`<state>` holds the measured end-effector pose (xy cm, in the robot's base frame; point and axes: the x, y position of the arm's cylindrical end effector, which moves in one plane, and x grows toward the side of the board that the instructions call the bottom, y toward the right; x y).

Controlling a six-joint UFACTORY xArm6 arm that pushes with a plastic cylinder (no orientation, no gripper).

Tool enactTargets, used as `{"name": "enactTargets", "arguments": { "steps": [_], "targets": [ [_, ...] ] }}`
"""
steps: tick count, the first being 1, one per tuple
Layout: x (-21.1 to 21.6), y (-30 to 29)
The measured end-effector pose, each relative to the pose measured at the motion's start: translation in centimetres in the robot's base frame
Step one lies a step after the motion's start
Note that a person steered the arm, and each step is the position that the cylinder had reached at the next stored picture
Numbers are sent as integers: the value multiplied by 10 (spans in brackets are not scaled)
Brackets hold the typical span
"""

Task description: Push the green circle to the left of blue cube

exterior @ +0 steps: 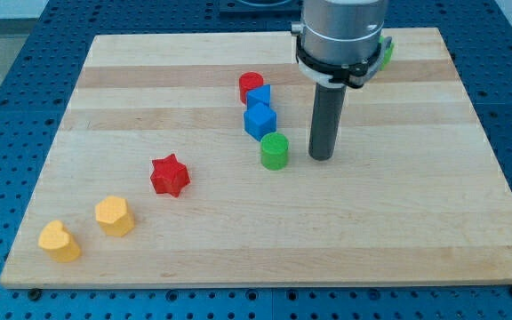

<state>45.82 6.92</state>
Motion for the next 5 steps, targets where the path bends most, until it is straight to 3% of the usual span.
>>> {"name": "enactTargets", "arguments": {
  "steps": [3, 5],
  "targets": [
    [14, -28],
    [-7, -85]
  ]
}}
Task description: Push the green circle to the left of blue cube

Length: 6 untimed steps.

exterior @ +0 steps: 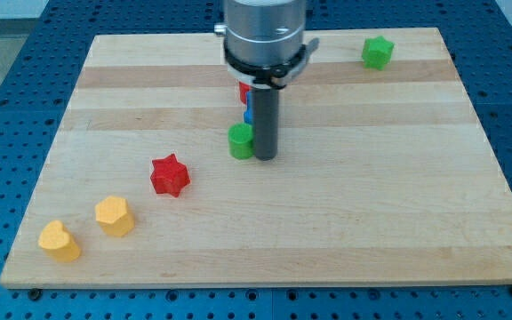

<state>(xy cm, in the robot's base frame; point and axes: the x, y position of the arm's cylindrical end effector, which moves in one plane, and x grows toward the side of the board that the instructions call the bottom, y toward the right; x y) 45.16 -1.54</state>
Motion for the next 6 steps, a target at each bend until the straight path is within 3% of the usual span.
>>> {"name": "enactTargets", "arguments": {
  "steps": [3, 5, 6],
  "targets": [
    [-10, -63],
    [-3, 32],
    [-3, 49]
  ]
}}
